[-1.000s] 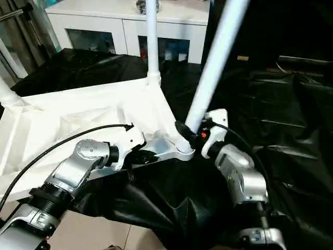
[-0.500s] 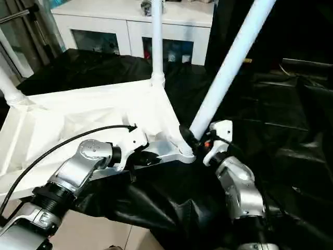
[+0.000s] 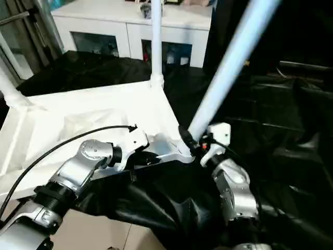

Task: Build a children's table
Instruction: Insert table leg to table base

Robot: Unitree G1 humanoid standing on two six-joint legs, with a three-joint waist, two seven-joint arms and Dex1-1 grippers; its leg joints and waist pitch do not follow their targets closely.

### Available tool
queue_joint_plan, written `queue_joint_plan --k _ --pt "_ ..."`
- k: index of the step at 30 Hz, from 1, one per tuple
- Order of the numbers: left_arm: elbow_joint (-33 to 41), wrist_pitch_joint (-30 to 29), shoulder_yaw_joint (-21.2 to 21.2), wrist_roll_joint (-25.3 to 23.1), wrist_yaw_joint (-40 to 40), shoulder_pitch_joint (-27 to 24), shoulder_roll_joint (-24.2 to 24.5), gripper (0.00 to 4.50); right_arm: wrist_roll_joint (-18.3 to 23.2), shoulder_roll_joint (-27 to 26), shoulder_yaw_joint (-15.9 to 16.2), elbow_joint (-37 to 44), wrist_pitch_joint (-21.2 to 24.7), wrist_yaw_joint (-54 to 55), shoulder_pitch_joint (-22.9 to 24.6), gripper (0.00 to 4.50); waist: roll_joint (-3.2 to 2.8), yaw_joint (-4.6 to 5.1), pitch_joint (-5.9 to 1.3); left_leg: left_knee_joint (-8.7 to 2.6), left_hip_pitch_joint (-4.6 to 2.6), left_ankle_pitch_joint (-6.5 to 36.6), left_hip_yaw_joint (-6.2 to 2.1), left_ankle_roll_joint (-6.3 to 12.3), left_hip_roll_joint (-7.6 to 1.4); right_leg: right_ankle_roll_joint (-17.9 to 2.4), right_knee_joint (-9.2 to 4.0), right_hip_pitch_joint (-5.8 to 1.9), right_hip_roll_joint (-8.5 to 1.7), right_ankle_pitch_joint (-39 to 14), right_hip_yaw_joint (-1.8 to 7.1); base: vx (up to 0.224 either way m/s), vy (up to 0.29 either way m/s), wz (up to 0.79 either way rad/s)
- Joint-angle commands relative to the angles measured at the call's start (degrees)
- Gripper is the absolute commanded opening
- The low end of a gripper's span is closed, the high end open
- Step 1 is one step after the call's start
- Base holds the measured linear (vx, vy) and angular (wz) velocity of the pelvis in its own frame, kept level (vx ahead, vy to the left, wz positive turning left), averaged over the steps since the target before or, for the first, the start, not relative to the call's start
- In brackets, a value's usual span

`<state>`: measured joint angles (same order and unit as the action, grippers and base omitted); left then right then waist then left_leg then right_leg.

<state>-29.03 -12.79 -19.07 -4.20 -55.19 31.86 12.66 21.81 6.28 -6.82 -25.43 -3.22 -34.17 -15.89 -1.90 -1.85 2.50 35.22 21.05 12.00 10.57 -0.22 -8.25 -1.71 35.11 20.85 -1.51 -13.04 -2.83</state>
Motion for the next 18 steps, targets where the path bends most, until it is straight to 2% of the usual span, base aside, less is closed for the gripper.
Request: queue_joint_plan --k 1,3,4,6,7,8,9,10,18 --pt "-1.9 -0.2 0.0 -0.4 1.9 -0.2 0.4 0.00 0.5 0.6 -1.8 -2.6 2.1 0.8 0.6 1.90 0.64 0.24 -2.19 -5.62 -0.72 14.6 -3.15 1.41 -6.24 -11.1 -5.58 -1.04 -8.24 -16.8 4.06 0.000 0.000 0.00" --pt "-2.1 -0.1 0.1 -0.4 2.0 -0.1 0.4 0.00 -0.3 1.5 -1.0 -3.0 0.8 0.2 1.3 1.90 0.61 0.16 -2.16 -5.40 -0.76 14.5 -2.85 1.46 -6.00 -11.3 -5.72 -0.99 -8.45 -16.8 4.12 0.000 0.000 0.00" --pt "-2.2 0.1 0.1 -0.5 2.0 -0.1 0.4 0.00 -1.1 1.8 -0.3 -3.0 0.0 -0.2 1.8 1.90 0.39 0.03 -2.17 -5.32 -0.80 14.4 -2.84 1.46 -5.96 -11.2 -5.81 -0.95 -8.54 -17.1 4.16 0.000 0.000 0.00" --pt "-2.5 0.4 0.0 -0.6 1.8 0.1 0.5 0.00 -4.5 2.6 2.0 -3.2 -2.1 -1.1 3.1 1.90 0.55 -0.06 -2.14 -5.21 -0.85 14.4 -2.67 1.50 -5.89 -10.6 -6.09 -0.83 -8.47 -18.4 4.19 0.000 0.000 0.00" --pt "-2.6 0.5 -0.1 -0.7 1.6 0.2 0.6 0.00 -5.2 2.7 2.3 -3.2 -2.3 -1.2 3.1 1.90 0.34 -0.07 -2.12 -5.24 -0.85 14.4 -2.73 1.47 -5.86 -10.5 -6.02 -0.84 -8.39 -18.6 4.17 0.000 0.000 0.00" --pt "-2.7 0.6 -0.2 -0.7 1.6 0.2 0.6 0.00 -5.5 2.7 2.4 -3.2 -2.4 -1.1 3.1 1.90 0.55 0.04 -2.15 -5.35 -0.73 14.1 -2.71 1.66 -5.87 -10.2 -6.05 -0.97 -8.35 -18.7 4.11 0.000 0.000 0.00" --pt "-2.7 0.8 -0.2 -0.8 1.5 0.3 0.6 0.00 -5.8 2.8 2.6 -3.2 -2.5 -1.2 3.1 1.90 0.57 0.02 -2.11 -5.41 -0.87 14.5 -2.65 1.83 -5.87 -10.1 -6.15 -0.79 -8.29 -19.4 4.07 0.000 0.000 0.00" --pt "-2.7 0.9 -0.3 -0.9 1.4 0.3 0.7 0.00 -6.3 3.0 3.0 -3.3 -2.8 -1.2 2.9 1.90 0.19 0.02 -2.10 -5.40 -0.90 14.6 -2.71 1.74 -5.87 -10.1 -6.12 -0.81 -8.35 -19.7 4.10 0.000 0.000 0.00" --pt "-3.2 1.4 -0.8 -1.1 1.2 0.6 1.1 0.00 -9.1 5.0 5.8 -7.3 -5.4 -3.7 0.5 1.90 0.46 0.30 -1.86 -5.52 -0.99 17.2 -2.77 1.48 -5.93 -9.8 -6.67 -0.48 -8.43 -23.9 4.14 0.000 0.000 0.00"
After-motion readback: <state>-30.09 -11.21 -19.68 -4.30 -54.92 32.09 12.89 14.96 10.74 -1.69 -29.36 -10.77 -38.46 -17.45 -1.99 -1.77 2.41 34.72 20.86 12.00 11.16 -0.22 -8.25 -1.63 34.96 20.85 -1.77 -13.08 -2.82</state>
